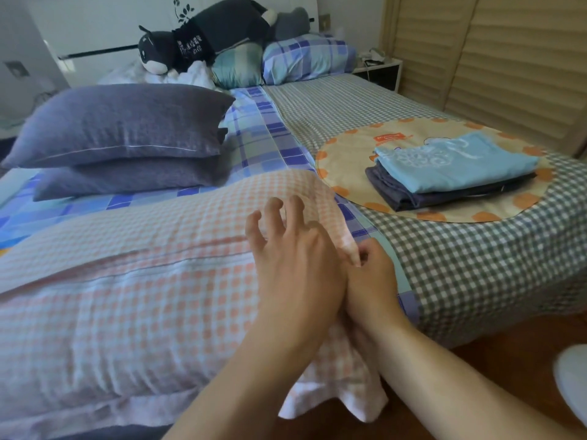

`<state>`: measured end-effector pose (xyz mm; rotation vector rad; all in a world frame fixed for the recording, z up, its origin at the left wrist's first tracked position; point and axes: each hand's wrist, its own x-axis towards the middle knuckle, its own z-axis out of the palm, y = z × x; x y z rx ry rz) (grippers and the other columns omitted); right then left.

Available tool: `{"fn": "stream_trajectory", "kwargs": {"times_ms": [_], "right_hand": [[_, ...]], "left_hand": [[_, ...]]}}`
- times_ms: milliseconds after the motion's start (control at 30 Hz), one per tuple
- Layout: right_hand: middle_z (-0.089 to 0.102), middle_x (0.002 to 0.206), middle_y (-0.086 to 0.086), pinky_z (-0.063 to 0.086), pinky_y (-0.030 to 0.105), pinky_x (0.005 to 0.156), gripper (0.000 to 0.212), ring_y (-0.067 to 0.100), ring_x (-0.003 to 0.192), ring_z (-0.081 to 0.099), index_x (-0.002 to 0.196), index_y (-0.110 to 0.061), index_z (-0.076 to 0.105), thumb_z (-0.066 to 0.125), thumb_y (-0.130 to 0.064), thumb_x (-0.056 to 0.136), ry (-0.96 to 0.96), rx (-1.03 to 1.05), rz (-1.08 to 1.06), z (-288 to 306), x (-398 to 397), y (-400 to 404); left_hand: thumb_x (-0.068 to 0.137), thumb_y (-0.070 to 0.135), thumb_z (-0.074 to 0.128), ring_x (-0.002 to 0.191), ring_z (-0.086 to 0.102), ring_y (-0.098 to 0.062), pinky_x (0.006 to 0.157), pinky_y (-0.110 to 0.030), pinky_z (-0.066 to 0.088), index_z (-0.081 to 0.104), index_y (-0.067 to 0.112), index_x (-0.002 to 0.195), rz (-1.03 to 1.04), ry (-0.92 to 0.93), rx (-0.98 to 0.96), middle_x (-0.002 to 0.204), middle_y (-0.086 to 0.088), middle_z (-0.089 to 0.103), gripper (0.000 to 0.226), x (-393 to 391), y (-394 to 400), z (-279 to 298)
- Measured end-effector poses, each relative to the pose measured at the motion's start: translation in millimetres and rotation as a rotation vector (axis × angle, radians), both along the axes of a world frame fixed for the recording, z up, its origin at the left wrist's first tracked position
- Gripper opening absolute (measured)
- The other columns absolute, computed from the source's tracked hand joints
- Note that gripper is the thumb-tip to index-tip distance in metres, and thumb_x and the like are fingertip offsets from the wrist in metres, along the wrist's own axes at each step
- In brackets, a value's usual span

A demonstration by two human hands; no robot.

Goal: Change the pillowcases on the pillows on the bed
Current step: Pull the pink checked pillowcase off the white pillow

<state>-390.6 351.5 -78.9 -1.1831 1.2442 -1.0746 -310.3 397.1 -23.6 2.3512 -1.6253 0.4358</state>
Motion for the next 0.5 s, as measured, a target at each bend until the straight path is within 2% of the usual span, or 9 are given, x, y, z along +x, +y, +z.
{"fn": "stream_trajectory", "kwargs": {"times_ms": [67, 133, 267, 333, 367, 400, 433, 467, 500], "right_hand": [[0.06, 0.077, 0.008, 0.056, 0.039, 0.072, 0.025, 0.02, 0.068, 0.058, 0.084, -0.004, 0.052, 0.067, -0.022, 0.093, -0.017, 0.099, -0.041, -7, -3, -9], [0.068, 0.094, 0.014, 0.057, 0.046, 0.083, 0.021, 0.029, 0.085, 0.066, 0.098, -0.003, 0.057, 0.067, -0.021, 0.093, -0.062, 0.221, -0.08, -15, -6, -19], [0.067, 0.101, 0.018, 0.049, 0.033, 0.066, 0.023, 0.026, 0.078, 0.061, 0.107, -0.001, 0.056, 0.064, -0.018, 0.094, 0.032, 0.224, -0.096, -19, -9, -39], [0.065, 0.106, 0.019, 0.045, 0.032, 0.063, 0.019, 0.021, 0.076, 0.057, 0.108, -0.004, 0.057, 0.061, -0.018, 0.096, 0.138, 0.216, -0.034, -15, -6, -44], [0.064, 0.109, 0.017, 0.046, 0.034, 0.068, 0.017, 0.019, 0.081, 0.058, 0.109, -0.008, 0.056, 0.061, -0.018, 0.096, 0.231, 0.19, 0.009, -11, -3, -44], [0.062, 0.115, 0.013, 0.05, 0.038, 0.076, 0.018, 0.021, 0.091, 0.058, 0.112, -0.012, 0.056, 0.061, -0.018, 0.096, 0.397, 0.081, 0.032, -6, 1, -42], [0.059, 0.119, 0.01, 0.049, 0.041, 0.085, 0.022, 0.025, 0.101, 0.056, 0.115, -0.014, 0.055, 0.062, -0.016, 0.094, 0.563, -0.134, 0.015, 1, 7, -37], [0.057, 0.119, 0.01, 0.047, 0.043, 0.09, 0.024, 0.028, 0.107, 0.053, 0.115, -0.013, 0.056, 0.063, -0.013, 0.092, 0.652, -0.419, -0.01, 9, 15, -28], [0.056, 0.114, 0.009, 0.045, 0.041, 0.091, 0.021, 0.028, 0.107, 0.051, 0.111, -0.011, 0.059, 0.064, -0.01, 0.09, 0.642, -0.703, 0.012, 21, 26, -13]], "left_hand": [[0.073, 0.028, 0.062, 0.127, 0.042, -0.037, 0.106, -0.054, 0.031, 0.071, 0.014, 0.08, 0.032, 0.02, -0.063, 0.13, -0.008, 0.053, 0.018, 7, 7, 3], [0.073, 0.02, 0.062, 0.124, 0.041, -0.035, 0.103, -0.055, 0.032, 0.071, 0.012, 0.084, 0.098, 0.052, -0.15, 0.13, -0.007, 0.052, 0.017, 26, 20, 7], [0.085, 0.018, 0.061, 0.11, 0.046, -0.04, 0.091, -0.052, 0.042, 0.07, 0.009, 0.085, 0.333, 0.179, -0.325, 0.122, -0.013, 0.054, 0.013, 98, 65, 6], [0.085, 0.022, 0.066, 0.108, 0.051, -0.041, 0.093, -0.05, 0.045, 0.068, 0.012, 0.081, 0.455, 0.386, -0.396, 0.115, -0.015, 0.057, 0.01, 136, 86, -1], [0.082, 0.028, 0.066, 0.104, 0.056, -0.04, 0.094, -0.049, 0.048, 0.068, 0.015, 0.078, 0.478, 0.493, -0.412, 0.107, -0.014, 0.06, 0.014, 149, 94, -2], [0.078, 0.035, 0.064, 0.098, 0.061, -0.037, 0.093, -0.047, 0.05, 0.07, 0.017, 0.076, 0.457, 0.574, -0.419, 0.097, -0.01, 0.062, 0.019, 159, 101, -2], [0.076, 0.036, 0.063, 0.093, 0.062, -0.033, 0.09, -0.044, 0.051, 0.071, 0.019, 0.074, 0.419, 0.628, -0.411, 0.088, -0.004, 0.061, 0.019, 162, 109, 0], [0.078, 0.032, 0.068, 0.091, 0.062, -0.029, 0.087, -0.04, 0.049, 0.072, 0.02, 0.073, 0.374, 0.671, -0.4, 0.084, 0.002, 0.059, 0.014, 164, 115, 0], [0.081, 0.024, 0.072, 0.091, 0.061, -0.027, 0.084, -0.036, 0.045, 0.072, 0.019, 0.072, 0.343, 0.693, -0.39, 0.083, 0.006, 0.059, 0.011, 165, 119, 0]]}}
